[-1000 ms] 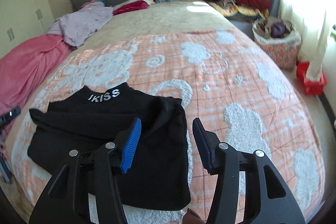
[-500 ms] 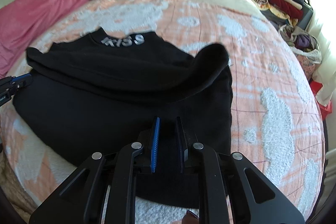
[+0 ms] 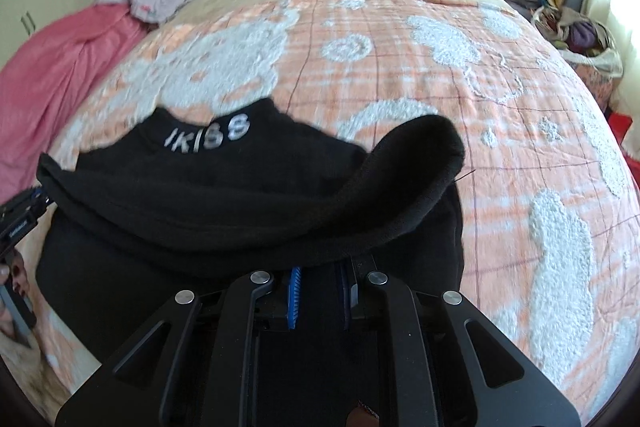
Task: Fold small clothes
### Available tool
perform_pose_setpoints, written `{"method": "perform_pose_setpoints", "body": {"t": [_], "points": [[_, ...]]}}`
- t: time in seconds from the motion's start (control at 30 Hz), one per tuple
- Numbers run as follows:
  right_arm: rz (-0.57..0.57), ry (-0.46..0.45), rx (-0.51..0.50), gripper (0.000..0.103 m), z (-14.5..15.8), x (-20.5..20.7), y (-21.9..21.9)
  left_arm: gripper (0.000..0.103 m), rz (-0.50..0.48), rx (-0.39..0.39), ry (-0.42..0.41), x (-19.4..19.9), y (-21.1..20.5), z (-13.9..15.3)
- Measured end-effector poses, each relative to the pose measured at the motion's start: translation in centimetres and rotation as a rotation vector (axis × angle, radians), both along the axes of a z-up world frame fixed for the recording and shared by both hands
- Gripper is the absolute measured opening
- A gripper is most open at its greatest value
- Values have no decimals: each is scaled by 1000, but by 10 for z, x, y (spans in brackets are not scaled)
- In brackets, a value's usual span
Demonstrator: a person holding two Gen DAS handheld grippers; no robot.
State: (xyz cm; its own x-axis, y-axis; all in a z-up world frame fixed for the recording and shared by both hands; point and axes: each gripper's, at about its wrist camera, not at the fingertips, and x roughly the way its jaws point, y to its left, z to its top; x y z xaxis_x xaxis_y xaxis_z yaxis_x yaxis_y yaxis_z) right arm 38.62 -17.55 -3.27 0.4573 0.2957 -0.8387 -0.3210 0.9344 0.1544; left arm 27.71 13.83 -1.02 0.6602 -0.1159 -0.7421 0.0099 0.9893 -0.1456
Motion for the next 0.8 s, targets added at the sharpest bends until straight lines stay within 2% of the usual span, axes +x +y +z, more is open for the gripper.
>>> {"method": "perform_pose_setpoints", "body": {"t": [0.1, 0.27, 0.3, 0.37, 0.4, 0.43, 0.5, 0.63, 0.77, 0.8], "points": [[-38, -22, 31, 14, 6, 8, -8, 17, 36, -16, -49, 2, 15, 13], [-93, -76, 66, 15, 13, 12, -27, 18, 103, -66, -71, 2, 42, 21], [-106, -89, 53, 15, 14, 12, -31, 18, 108, -71, -63, 3, 45, 18], [-129, -101, 59, 25, 14, 12, -41, 19, 114, -94, -35, 5, 51, 10], [-137, -98, 64, 34, 13, 12, -46, 20, 116, -105, -24, 6, 53, 6], [-147, -96, 65, 38, 11, 13, -49, 24, 117, -130, -3, 9, 55, 0], [-153, -89, 67, 38, 6, 15, -54, 29, 119, -149, 25, 12, 57, -10], [-141, -59, 55, 43, -6, 18, -52, 29, 115, -186, 64, 16, 52, -25], [-147, -41, 59, 45, -14, 20, -53, 29, 119, -171, 60, 14, 48, -28], [-149, -40, 58, 45, -16, 20, -54, 26, 120, -170, 59, 14, 48, -28]]}}
